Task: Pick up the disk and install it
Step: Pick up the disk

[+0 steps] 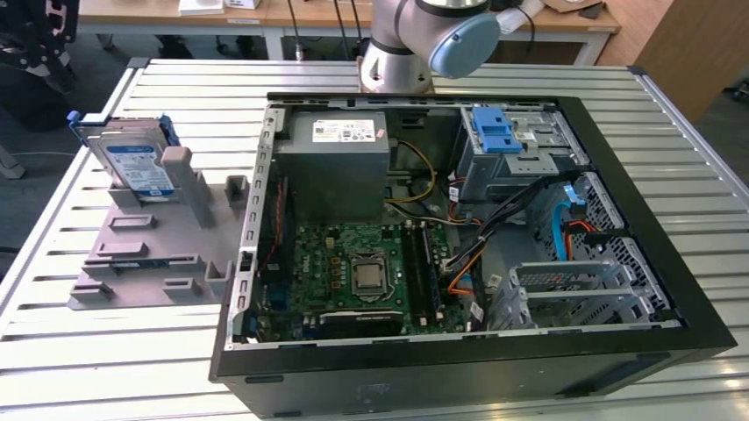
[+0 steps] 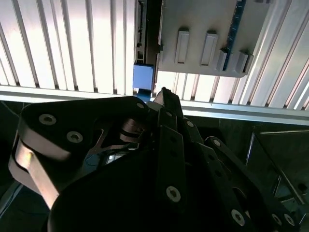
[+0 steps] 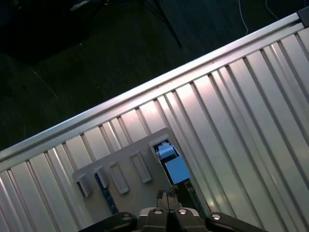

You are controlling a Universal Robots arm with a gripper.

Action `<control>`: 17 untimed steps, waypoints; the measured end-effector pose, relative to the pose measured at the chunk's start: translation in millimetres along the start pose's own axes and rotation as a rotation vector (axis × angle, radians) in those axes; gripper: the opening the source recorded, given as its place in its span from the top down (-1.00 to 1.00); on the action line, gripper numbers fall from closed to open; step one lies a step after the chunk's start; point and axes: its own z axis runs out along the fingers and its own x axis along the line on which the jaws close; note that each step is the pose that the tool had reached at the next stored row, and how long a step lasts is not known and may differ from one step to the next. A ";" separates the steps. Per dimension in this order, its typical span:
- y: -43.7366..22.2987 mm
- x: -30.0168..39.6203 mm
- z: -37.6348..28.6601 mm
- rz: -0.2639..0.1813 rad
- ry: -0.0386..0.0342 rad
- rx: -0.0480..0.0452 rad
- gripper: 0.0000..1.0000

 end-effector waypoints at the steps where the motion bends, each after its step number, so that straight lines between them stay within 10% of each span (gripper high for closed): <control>1: 0.0 0.0 0.0 -0.010 0.0005 -0.0002 0.79; 17: 0.1 -0.1 0.1 -0.208 0.0090 -0.0022 0.79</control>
